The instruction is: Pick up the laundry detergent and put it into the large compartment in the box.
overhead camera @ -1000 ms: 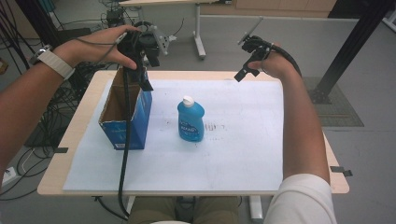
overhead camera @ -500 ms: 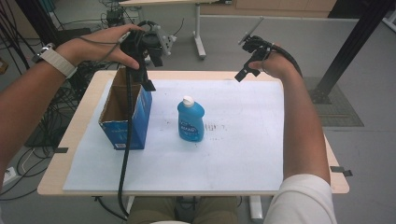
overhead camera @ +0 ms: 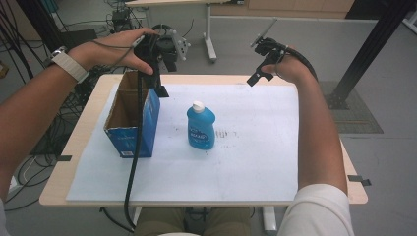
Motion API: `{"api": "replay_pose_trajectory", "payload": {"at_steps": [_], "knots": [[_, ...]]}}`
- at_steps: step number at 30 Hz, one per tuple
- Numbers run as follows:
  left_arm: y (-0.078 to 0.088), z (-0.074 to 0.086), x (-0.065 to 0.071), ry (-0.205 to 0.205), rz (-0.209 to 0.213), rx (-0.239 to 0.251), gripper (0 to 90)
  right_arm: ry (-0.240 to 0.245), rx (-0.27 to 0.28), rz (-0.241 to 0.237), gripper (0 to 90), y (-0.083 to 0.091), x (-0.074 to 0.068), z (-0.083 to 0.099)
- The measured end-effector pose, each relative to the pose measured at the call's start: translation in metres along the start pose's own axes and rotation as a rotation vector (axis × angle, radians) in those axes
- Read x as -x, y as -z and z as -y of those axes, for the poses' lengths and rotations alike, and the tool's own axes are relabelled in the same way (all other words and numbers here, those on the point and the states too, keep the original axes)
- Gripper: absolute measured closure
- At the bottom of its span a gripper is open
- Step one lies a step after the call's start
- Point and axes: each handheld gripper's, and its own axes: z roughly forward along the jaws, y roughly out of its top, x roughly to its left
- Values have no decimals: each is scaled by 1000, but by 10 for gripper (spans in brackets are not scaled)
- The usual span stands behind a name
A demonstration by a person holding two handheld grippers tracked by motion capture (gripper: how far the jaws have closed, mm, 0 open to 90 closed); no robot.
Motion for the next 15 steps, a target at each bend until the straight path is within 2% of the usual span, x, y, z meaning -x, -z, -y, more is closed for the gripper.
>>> {"api": "replay_pose_trajectory", "payload": {"at_steps": [7,15], "knots": [[-4,-6,-3,-9,8,6,54,-1,2,1,116,0,1,0],[-18,-20,-8,-28,32,-6,62,-5,0,-3,115,-1,1,0]]}}
